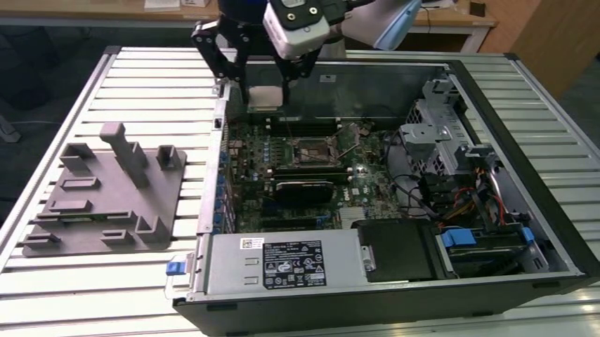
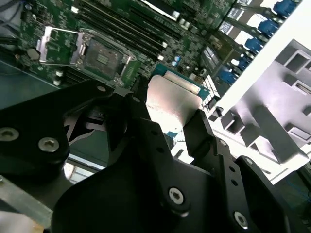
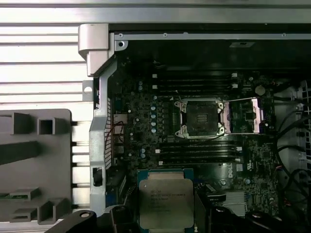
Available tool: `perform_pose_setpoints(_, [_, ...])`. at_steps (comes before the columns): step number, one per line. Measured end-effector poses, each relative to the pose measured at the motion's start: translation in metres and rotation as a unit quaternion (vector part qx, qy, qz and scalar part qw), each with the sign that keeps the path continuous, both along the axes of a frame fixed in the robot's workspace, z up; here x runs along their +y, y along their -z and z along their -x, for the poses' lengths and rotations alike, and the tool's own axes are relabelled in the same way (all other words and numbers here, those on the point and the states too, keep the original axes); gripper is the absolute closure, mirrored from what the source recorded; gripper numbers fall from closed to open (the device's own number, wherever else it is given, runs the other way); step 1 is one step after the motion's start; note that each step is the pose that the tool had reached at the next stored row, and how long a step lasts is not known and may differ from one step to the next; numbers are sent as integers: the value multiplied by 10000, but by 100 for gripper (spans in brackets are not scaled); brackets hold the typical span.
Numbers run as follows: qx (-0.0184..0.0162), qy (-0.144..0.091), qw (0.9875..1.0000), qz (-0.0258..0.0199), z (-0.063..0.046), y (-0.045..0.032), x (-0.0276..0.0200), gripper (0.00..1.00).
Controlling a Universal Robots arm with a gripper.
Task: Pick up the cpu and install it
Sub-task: 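Pick up the cpu and move it towards the insertion slot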
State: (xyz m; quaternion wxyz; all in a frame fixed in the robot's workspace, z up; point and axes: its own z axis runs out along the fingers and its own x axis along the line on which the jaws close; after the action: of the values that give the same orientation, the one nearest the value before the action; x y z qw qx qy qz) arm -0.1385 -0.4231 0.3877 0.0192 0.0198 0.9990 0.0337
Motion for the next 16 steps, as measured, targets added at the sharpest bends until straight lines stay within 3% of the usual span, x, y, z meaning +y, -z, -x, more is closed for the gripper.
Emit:
perform_pose_setpoints(7, [11, 0, 10000, 0, -173, 12, 0, 45])
perform_pose_setpoints(16, [50, 0, 10000, 0, -309, 124, 0, 45])
